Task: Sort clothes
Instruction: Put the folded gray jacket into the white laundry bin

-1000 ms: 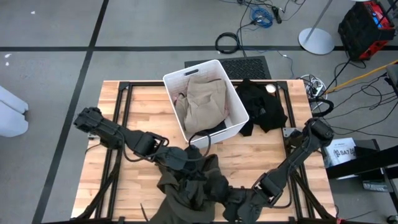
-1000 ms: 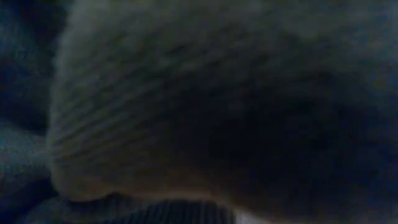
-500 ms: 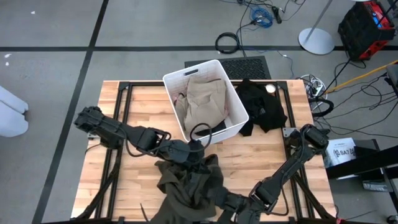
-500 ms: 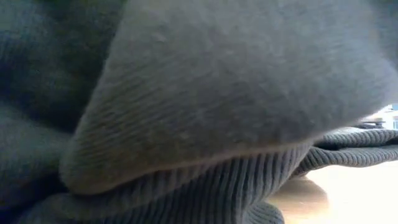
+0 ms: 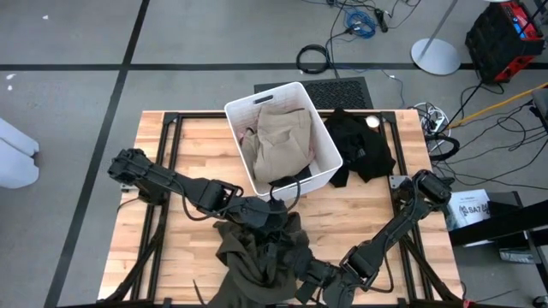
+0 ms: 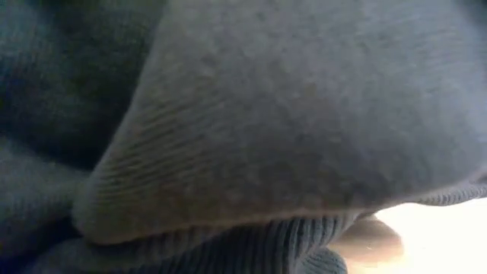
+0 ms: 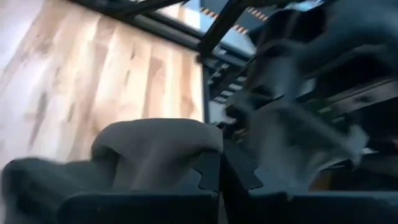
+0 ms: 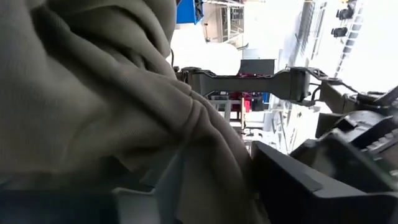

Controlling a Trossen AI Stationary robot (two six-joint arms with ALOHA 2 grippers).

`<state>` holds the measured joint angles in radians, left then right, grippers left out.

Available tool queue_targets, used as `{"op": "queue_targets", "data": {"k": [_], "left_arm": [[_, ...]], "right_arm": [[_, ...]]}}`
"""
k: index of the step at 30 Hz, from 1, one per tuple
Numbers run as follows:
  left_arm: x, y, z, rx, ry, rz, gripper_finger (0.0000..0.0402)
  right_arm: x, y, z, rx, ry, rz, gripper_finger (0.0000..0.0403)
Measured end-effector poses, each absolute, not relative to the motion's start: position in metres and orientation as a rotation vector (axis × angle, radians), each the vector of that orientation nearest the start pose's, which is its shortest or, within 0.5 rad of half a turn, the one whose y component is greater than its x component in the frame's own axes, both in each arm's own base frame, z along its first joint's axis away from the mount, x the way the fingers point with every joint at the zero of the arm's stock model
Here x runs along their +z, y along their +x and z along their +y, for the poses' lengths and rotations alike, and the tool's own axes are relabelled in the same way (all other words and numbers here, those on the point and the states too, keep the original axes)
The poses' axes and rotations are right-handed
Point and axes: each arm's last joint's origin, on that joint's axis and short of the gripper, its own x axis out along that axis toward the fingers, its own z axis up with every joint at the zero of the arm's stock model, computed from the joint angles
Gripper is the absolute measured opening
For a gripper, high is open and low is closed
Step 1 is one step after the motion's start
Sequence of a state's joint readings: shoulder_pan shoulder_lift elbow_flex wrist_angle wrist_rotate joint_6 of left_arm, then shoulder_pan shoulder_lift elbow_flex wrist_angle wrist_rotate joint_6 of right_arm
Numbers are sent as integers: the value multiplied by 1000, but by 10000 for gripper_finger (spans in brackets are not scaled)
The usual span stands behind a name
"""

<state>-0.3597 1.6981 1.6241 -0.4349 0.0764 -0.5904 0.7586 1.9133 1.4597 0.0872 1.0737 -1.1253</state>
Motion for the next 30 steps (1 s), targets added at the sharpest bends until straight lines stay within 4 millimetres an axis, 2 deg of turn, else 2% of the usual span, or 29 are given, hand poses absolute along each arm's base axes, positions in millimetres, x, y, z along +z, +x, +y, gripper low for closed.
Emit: {"op": "queue_targets", "data": {"k": [3, 8, 14, 18, 26, 30], "left_arm": [[365, 363, -140, -311, -510, 575, 12], [365, 364, -140, -304, -510, 560, 21], [358, 359, -137, -258, -460, 640, 23], [352, 354, -133, -164, -424, 703, 24], [388, 330, -126, -182, -324, 552, 31], [395, 317, -138, -218, -268, 534, 79]], "right_arm": [[270, 331, 277, -164, -1372, 384, 129], [270, 331, 277, -173, -1336, 380, 17], [274, 325, 282, -287, -1307, 390, 3], [288, 317, 283, -349, -1171, 352, 2], [308, 290, 266, -449, -1054, 394, 1], [313, 269, 247, -455, -927, 420, 1]]}}
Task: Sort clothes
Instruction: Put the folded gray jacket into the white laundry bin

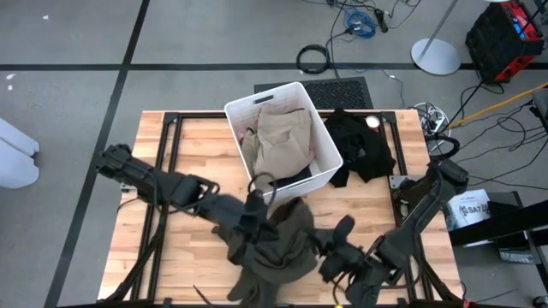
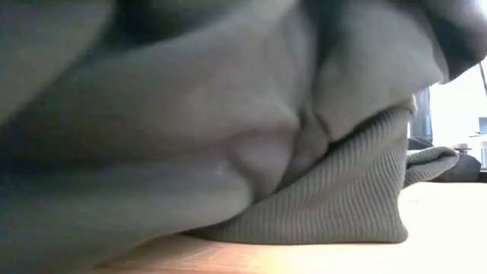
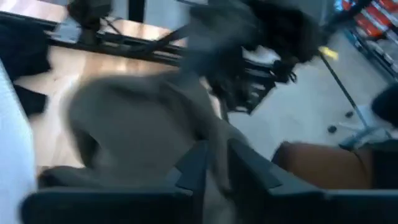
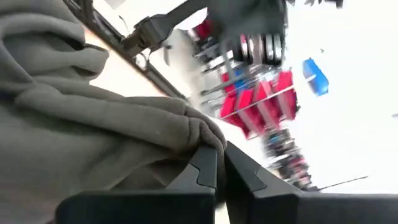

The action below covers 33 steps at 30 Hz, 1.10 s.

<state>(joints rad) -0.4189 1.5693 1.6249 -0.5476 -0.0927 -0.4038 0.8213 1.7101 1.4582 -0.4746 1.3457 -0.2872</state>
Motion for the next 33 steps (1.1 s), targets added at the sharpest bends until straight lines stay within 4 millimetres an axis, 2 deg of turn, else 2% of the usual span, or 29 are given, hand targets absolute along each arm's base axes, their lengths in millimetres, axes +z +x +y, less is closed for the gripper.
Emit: {"op": "queue_targets", "data": {"k": [3, 7, 10, 13, 17, 19, 21, 25, 28, 31, 33], "left_arm": [[391, 312, -147, -188, -231, 566, 140], [384, 303, -153, -157, -187, 642, 221], [378, 287, -169, -168, -127, 716, 254], [374, 265, -197, -136, -71, 708, 258], [358, 239, -234, -57, -31, 660, 252], [345, 230, -251, -13, -18, 620, 250], [323, 227, -266, -4, 34, 628, 249], [270, 233, -290, 5, 187, 726, 248], [240, 245, -300, 25, 288, 765, 248], [219, 256, -305, 42, 325, 790, 248], [216, 261, -309, 38, 296, 771, 248]], "right_arm": [[315, 255, 231, -436, -804, 457, 0], [318, 247, 218, -446, -626, 475, 0], [325, 240, 210, -440, -490, 481, 0], [328, 230, 195, -440, -336, 557, 0], [323, 218, 176, -532, -125, 689, 0], [321, 215, 172, -570, -73, 721, 0], [318, 214, 171, -583, -65, 725, 0], [315, 214, 172, -587, -68, 728, 0], [314, 215, 172, -588, -60, 724, 0], [314, 216, 170, -595, -55, 725, 0], [314, 217, 169, -599, -51, 727, 0]]}}
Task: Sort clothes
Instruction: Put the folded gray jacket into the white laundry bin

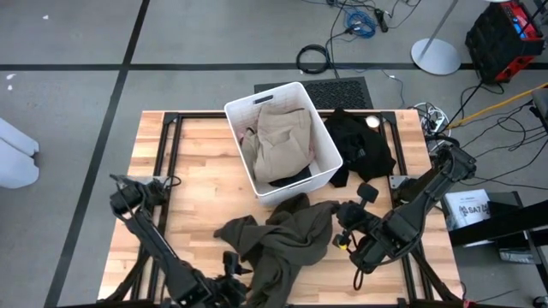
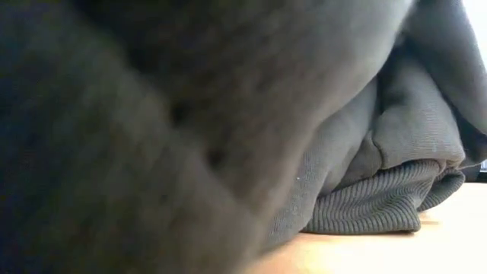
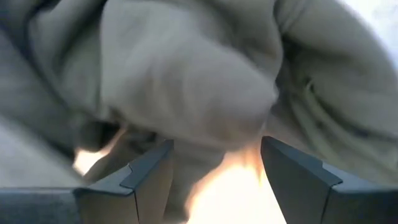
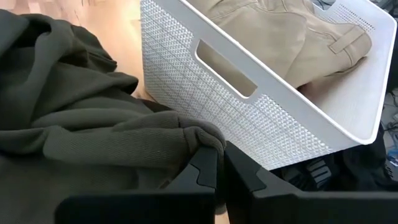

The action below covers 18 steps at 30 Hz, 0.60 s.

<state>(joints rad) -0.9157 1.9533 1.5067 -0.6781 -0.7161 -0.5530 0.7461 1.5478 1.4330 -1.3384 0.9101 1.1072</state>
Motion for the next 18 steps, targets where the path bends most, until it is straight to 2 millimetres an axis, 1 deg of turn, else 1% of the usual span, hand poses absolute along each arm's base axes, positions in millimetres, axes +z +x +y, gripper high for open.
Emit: {"op": "queue_targets", "data": {"k": [8, 10, 13, 16, 18], "left_arm": [[221, 270, -318, -13, 170, 693, 248], [220, 275, -314, 25, 130, 692, 248], [218, 287, -301, 108, 93, 699, 243], [218, 297, -290, 157, 91, 687, 212], [218, 302, -283, 173, 91, 702, 169]], "right_arm": [[314, 218, 168, -601, -44, 732, 0], [314, 218, 168, -600, -43, 734, 0], [314, 218, 168, -600, -43, 733, 0], [314, 218, 168, -601, -44, 734, 0], [314, 218, 168, -601, -44, 734, 0]]}}
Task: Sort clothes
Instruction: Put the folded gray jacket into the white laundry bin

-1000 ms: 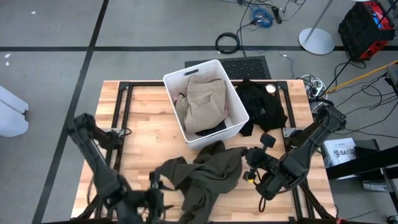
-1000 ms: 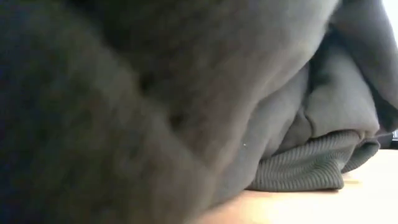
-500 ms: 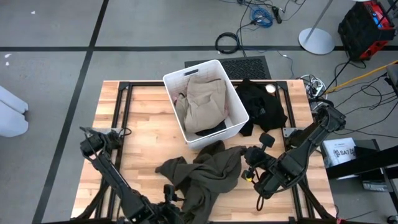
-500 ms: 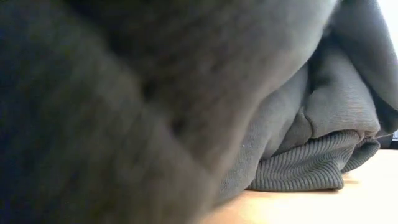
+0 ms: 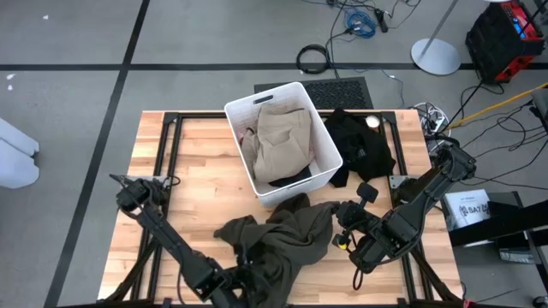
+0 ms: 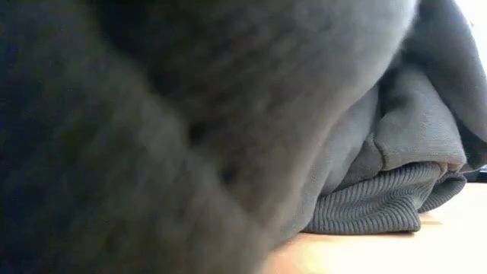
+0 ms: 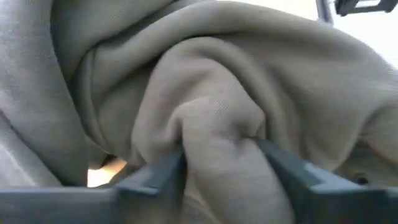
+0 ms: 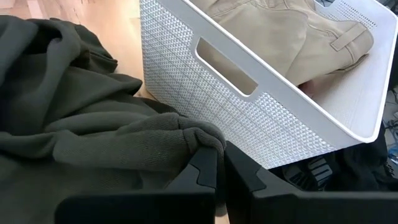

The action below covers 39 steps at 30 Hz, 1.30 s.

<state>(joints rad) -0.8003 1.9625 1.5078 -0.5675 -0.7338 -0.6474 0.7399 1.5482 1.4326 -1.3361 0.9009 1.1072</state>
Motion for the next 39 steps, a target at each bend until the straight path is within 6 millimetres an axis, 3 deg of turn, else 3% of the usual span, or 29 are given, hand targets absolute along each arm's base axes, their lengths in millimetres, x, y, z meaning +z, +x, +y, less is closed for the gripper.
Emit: {"op": "queue_targets", "data": {"k": [4, 5, 9, 14, 19, 23, 29, 35, 39], "left_arm": [[218, 305, -277, 170, 162, 723, 39], [220, 304, -277, 164, 189, 718, 25], [253, 291, -281, 203, 252, 649, 24], [329, 254, -286, 276, 329, 477, 24], [418, 207, -281, 336, 323, 225, 24], [467, 178, -273, 419, 330, 106, 24], [514, 162, -255, 466, 359, 86, 24], [545, 173, -226, 549, 410, 118, 24], [557, 179, -196, 627, 373, 123, 24]], "right_arm": [[314, 219, 169, -598, -28, 731, 0], [314, 219, 170, -593, -20, 729, 0], [325, 220, 175, -545, -1, 704, 0], [354, 214, 188, -501, -65, 554, 0], [407, 205, 193, -563, -156, 269, 0], [445, 198, 193, -643, -246, 132, 0], [489, 198, 180, -711, -369, 142, 0], [524, 210, 149, -686, -340, 178, 0], [542, 211, 119, -748, -211, 147, 0]]}}
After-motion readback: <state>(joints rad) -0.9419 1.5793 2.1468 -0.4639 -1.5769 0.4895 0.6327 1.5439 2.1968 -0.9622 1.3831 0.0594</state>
